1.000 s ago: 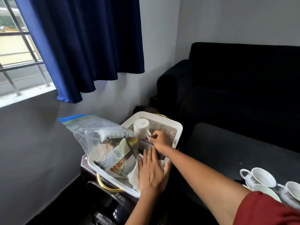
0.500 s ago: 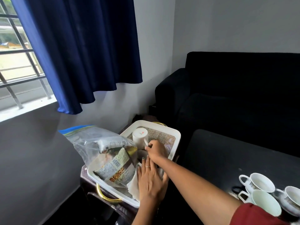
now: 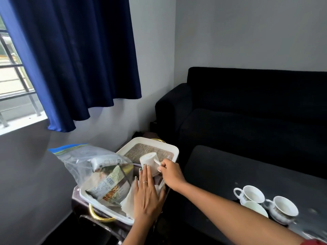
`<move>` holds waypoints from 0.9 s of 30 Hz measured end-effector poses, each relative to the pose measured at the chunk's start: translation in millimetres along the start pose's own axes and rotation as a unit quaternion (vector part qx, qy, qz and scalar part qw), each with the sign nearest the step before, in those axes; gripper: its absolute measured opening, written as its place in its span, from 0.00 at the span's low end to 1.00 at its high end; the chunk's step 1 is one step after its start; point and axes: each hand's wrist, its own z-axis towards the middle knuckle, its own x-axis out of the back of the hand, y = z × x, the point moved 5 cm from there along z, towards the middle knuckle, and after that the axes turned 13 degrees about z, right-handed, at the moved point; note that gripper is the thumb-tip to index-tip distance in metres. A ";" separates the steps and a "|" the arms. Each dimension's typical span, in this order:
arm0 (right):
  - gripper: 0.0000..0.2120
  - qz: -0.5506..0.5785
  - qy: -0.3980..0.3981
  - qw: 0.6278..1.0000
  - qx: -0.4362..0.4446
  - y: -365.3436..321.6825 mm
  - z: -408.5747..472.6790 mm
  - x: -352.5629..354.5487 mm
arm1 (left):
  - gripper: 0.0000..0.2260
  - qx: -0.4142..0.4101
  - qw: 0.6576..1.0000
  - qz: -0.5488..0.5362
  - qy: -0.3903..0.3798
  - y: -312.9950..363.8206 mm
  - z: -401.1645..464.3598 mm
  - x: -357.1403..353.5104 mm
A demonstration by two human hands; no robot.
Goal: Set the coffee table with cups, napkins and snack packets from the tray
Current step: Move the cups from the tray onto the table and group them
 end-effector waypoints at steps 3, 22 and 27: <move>0.07 0.007 -0.001 1.000 0.011 -6.6 -17.3 19.6 | 0.37 -0.027 0.999 -0.015 0.024 10.8 -7.7 10.3; 0.09 -0.005 0.024 0.999 -0.036 29.0 -127.0 163.4 | 0.37 -0.125 0.984 -0.117 0.040 143.8 -68.2 56.2; 0.09 -0.070 -0.020 0.996 -0.058 42.5 -148.7 197.8 | 0.41 -0.127 0.980 -0.147 -0.035 169.5 -80.7 42.0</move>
